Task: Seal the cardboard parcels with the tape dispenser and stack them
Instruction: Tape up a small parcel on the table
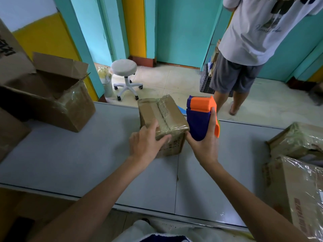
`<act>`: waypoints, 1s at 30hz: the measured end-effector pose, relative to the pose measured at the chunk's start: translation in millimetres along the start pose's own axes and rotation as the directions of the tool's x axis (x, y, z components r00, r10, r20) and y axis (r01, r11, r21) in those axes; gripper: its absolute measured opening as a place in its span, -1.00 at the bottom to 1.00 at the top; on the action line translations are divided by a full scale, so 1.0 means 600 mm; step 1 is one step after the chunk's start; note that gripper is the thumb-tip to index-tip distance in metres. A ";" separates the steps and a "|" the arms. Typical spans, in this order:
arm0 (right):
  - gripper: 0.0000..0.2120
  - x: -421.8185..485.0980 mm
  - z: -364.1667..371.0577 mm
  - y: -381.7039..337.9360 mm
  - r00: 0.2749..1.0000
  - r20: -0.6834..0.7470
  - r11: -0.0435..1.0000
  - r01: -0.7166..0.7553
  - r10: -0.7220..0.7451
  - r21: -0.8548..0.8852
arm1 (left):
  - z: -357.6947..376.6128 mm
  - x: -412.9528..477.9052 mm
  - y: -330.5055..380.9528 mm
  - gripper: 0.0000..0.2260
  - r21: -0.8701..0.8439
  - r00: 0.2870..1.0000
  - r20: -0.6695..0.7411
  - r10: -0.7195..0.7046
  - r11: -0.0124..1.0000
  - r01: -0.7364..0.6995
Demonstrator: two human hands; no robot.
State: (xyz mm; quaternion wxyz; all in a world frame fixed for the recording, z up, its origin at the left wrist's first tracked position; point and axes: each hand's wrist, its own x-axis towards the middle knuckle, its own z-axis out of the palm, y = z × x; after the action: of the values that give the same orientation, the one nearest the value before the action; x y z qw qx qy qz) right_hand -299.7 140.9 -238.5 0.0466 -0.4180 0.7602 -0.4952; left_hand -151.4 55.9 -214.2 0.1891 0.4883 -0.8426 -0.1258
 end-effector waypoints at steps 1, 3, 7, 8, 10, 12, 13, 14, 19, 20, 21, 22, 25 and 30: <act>-0.15 0.000 0.000 -0.001 1.000 0.002 1.000 -0.011 0.011 -0.004 | 0.001 0.001 0.005 -0.57 0.019 1.000 -0.007 -0.013 1.000 0.013; -0.10 0.006 -0.012 0.002 0.998 0.064 1.000 -0.018 0.016 0.021 | -0.001 0.000 0.001 -0.57 0.016 1.000 -0.008 -0.004 1.000 0.004; -0.04 0.020 -0.064 0.015 0.957 0.286 0.990 -0.086 0.052 0.110 | -0.033 0.025 -0.058 -0.57 -0.212 0.973 0.173 0.155 0.970 -0.117; -0.06 0.022 -0.078 0.020 0.946 0.320 0.990 -0.096 0.057 0.108 | -0.044 0.037 -0.081 -0.58 -0.283 0.948 0.238 0.212 0.949 -0.142; -0.09 0.024 -0.100 0.026 0.935 0.349 0.994 -0.093 0.065 0.065 | -0.064 0.061 -0.122 -0.50 -0.299 0.923 0.251 0.292 0.930 -0.213; -0.07 0.028 -0.116 0.032 0.932 0.355 0.997 -0.082 0.075 0.004 | -0.076 0.071 -0.141 -0.42 -0.199 0.954 0.186 0.235 0.960 -0.198; -0.06 0.031 -0.121 0.035 0.934 0.348 0.996 -0.082 0.083 -0.016 | -0.076 0.067 -0.140 -0.39 -0.202 0.975 0.147 0.164 0.970 -0.133; -0.06 0.034 -0.125 0.037 0.939 0.334 0.996 -0.081 0.085 -0.025 | -0.071 0.057 -0.131 -0.38 -0.278 0.990 0.123 0.061 0.960 -0.025; -0.07 0.039 -0.116 0.025 0.948 0.311 0.998 -0.068 0.071 -0.019 | -0.003 -0.018 -0.030 -0.06 -0.579 0.958 0.151 -0.243 0.764 0.285; -0.08 0.041 -0.112 0.021 0.945 0.321 0.998 -0.068 0.069 -0.015 | 0.013 -0.022 -0.018 -0.02 -0.574 0.968 0.122 -0.221 0.779 0.251; -0.08 0.043 -0.109 0.015 0.941 0.332 0.998 -0.070 0.068 -0.004 | 0.024 -0.022 -0.008 -0.04 -0.560 0.975 0.105 -0.194 0.799 0.219; -0.09 0.046 -0.108 0.010 0.936 0.346 0.998 -0.070 0.063 0.007 | 0.030 -0.018 -0.001 -0.10 -0.537 0.982 0.092 -0.166 0.822 0.189; -0.11 0.057 -0.117 -0.002 0.899 0.436 0.999 -0.050 0.041 0.011 | 0.021 0.000 -0.014 -0.29 -0.497 0.981 0.186 -0.053 0.856 0.140; -0.18 0.070 -0.160 -0.023 0.738 0.673 0.997 -0.077 0.045 0.017 | -0.052 0.047 -0.101 -0.49 -0.295 0.849 0.496 0.186 0.955 -0.037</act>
State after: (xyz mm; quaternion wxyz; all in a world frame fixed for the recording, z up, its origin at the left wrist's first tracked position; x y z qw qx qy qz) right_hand -365.2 178.3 -164.4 0.3425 -0.5421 0.6946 -0.3260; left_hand -103.4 0.6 -204.8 0.0283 0.3553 -0.8635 -0.3568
